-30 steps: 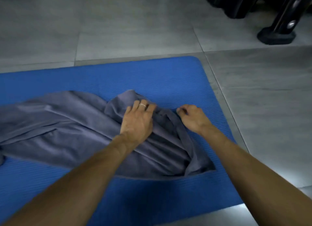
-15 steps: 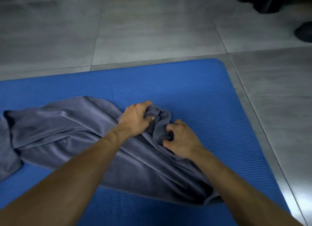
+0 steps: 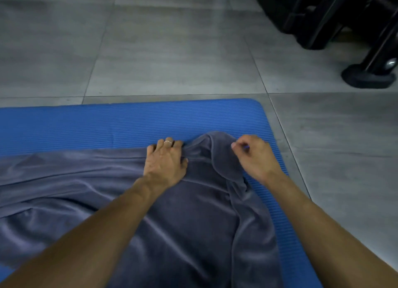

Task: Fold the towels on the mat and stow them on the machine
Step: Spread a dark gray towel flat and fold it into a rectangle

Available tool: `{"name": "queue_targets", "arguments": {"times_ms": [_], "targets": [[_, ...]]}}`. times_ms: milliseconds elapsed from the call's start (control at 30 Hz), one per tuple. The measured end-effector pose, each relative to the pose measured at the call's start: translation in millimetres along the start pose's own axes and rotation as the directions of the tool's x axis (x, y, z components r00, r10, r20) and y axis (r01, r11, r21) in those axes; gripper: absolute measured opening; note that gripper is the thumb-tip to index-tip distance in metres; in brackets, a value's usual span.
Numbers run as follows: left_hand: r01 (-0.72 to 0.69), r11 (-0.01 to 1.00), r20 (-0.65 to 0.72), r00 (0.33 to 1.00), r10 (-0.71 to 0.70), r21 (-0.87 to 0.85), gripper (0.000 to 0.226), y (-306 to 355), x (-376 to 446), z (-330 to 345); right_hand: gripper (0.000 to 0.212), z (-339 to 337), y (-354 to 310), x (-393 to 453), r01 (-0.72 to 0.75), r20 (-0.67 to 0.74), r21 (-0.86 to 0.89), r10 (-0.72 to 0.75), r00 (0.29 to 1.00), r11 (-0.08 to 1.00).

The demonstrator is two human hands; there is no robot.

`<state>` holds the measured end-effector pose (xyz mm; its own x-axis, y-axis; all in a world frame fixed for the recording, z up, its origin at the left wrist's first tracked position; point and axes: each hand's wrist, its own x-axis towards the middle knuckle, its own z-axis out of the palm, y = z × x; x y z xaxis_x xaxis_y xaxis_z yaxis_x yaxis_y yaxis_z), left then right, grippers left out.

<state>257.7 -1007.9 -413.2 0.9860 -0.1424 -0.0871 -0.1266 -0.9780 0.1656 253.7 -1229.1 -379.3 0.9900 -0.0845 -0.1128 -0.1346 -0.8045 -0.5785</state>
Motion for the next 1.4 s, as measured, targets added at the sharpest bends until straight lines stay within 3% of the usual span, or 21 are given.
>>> {"name": "queue_targets", "arguments": {"times_ms": [67, 133, 167, 267, 367, 467, 533, 600, 667, 767, 867, 967, 1067, 1133, 1200, 1267, 1300, 1367, 1400], "targets": [[0.001, 1.0, -0.017, 1.0, -0.001, -0.004, 0.036, -7, 6, 0, 0.042, 2, -8, 27, -0.026, 0.078, -0.076, 0.032, 0.996, 0.997], [-0.026, 0.998, 0.006, 1.0, 0.026, -0.049, 0.026, -15, 13, -4, 0.063, 8, -14, 46, 0.083, 0.27, -0.289, -0.002, 0.963, 0.954], [-0.046, 0.995, 0.029, 0.998, 0.049, -0.087, 0.022, -20, 16, -7, 0.061, 10, -16, 52, 0.147, 0.322, -0.356, -0.026, 0.946, 0.923], [-0.078, 0.962, 0.127, 0.985, 0.115, -0.262, 0.017, -34, 25, -17, 0.021, 6, -20, 61, 0.193, 0.359, -0.382, -0.047, 0.932, 0.904], [-0.109, 0.928, 0.05, 0.99, 0.135, -0.358, 0.018, -30, 44, -28, 0.021, -18, -19, 78, 0.079, 0.19, -0.383, -0.005, 0.982, 0.92], [-0.127, 0.953, -0.048, 0.992, 0.118, -0.277, 0.027, -8, 74, -30, 0.025, -29, -13, 102, 0.08, 0.035, -0.494, -0.072, 0.997, 0.866], [-0.102, 0.979, 0.034, 0.993, 0.109, -0.178, 0.037, 4, 87, -25, 0.026, -25, -9, 105, 0.061, 0.086, -0.572, -0.014, 0.996, 0.818], [-0.109, 0.994, 0.105, 0.988, 0.109, -0.006, 0.047, 2, 86, -21, 0.037, -13, -10, 100, 0.132, 0.186, -0.709, 0.002, 0.983, 0.693], [-0.141, 0.987, 0.087, 0.987, 0.134, 0.083, 0.053, -14, 75, -24, 0.05, -4, -21, 91, 0.269, 0.239, -0.772, -0.129, 0.962, 0.576], [-0.246, 0.955, 0.016, 0.969, 0.247, 0.167, 0.05, -66, 48, -36, 0.053, 16, -66, 82, 0.478, 0.342, -0.69, -0.337, 0.877, 0.543], [-0.324, 0.907, 0.038, 0.945, 0.326, 0.268, 0.051, -131, 14, -49, 0.028, 51, -125, 77, 0.607, 0.423, -0.546, -0.436, 0.795, 0.578], [-0.174, 0.937, 0.066, 0.985, 0.161, 0.302, 0.044, -205, -18, -63, 0.025, 102, -186, 68, 0.616, 0.402, -0.412, -0.473, 0.784, 0.671], [0.064, 0.963, 0.146, 0.984, -0.105, 0.261, 0.047, -268, -50, -68, 0.032, 151, -222, 57, 0.642, 0.46, -0.397, -0.463, 0.758, 0.656], [0.094, 0.968, 0.139, 0.982, -0.128, 0.231, 0.042, -292, -69, -66, 0.034, 172, -232, 49, 0.66, 0.53, -0.371, -0.435, 0.728, 0.653], [0.038, 0.977, 0.064, 0.997, -0.052, 0.21, 0.027, -306, -80, -60, 0.016, 181, -236, 43, 0.63, 0.555, -0.266, -0.419, 0.719, 0.729], [0.029, 0.989, -0.051, 0.998, -0.022, 0.142, 0.019, -315, -74, -61, 0.012, 179, -242, 44, 0.572, 0.468, -0.257, -0.418, 0.779, 0.779], [0.047, 0.992, -0.115, 0.993, -0.033, 0.119, 0.017, -317, -66, -65, 0.013, 178, -249, 48, 0.533, 0.357, -0.291, -0.427, 0.831, 0.794], [0.108, 0.993, -0.151, 0.983, -0.1, 0.044, 0.02, -319, -46, -76, 0.012, 176, -263, 56, 0.425, 0.109, -0.437, -0.422, 0.9, 0.793], [0.129, 0.992, -0.135, 0.982, -0.129, -0.014, 0.028, -321, -38, -81, 0.015, 177, -271, 58, 0.367, 0.059, -0.539, -0.401, 0.914, 0.758]]}}
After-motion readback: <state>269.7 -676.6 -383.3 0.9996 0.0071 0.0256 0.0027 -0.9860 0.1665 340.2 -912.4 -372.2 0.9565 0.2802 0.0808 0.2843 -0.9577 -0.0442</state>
